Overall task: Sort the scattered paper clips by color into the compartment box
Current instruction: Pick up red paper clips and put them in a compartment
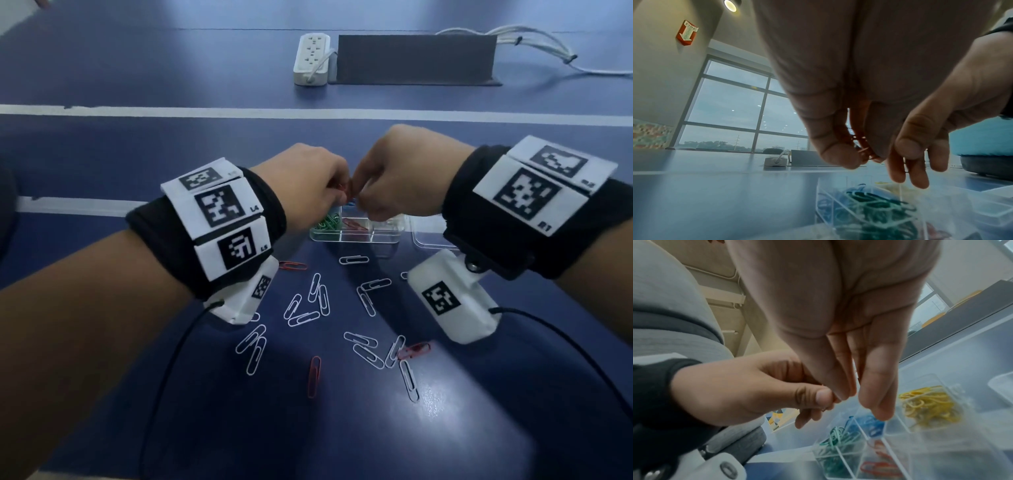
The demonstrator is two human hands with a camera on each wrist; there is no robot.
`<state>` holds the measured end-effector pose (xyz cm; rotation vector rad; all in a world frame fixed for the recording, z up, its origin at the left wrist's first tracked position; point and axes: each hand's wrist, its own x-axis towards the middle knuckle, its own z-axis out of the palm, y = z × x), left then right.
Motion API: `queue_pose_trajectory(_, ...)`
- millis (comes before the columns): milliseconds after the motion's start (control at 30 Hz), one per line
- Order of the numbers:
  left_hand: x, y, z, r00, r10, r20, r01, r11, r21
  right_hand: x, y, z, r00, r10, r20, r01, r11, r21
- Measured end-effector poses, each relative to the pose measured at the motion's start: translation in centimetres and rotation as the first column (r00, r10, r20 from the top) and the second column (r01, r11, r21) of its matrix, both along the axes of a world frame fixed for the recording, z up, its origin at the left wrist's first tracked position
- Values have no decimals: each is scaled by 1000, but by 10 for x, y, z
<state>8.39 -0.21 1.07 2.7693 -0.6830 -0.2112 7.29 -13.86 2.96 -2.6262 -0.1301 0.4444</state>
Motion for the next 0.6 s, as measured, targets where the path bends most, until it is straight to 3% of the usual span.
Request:
queue_pose_trajectory(100, 3, -2, 2, 1000, -16, 13, 16, 1000, -3, -4, -6, 2, 999, 8, -36, -6, 999, 44)
queue_pose_trajectory(300, 0, -2, 5, 999, -38, 10, 38, 999, 0, -6, -9, 1, 989, -52, -142, 92, 953, 290)
queue_pose_trajectory(433, -5, -5, 4, 999, -36, 2, 35, 999, 42, -12, -5, -3, 969, -12, -246, 102, 928, 358)
queue_pose_trajectory(600, -7, -3, 6, 1000, -6, -14, 6, 999, 38, -21, -6, -4, 976, 0, -219, 86, 919, 385)
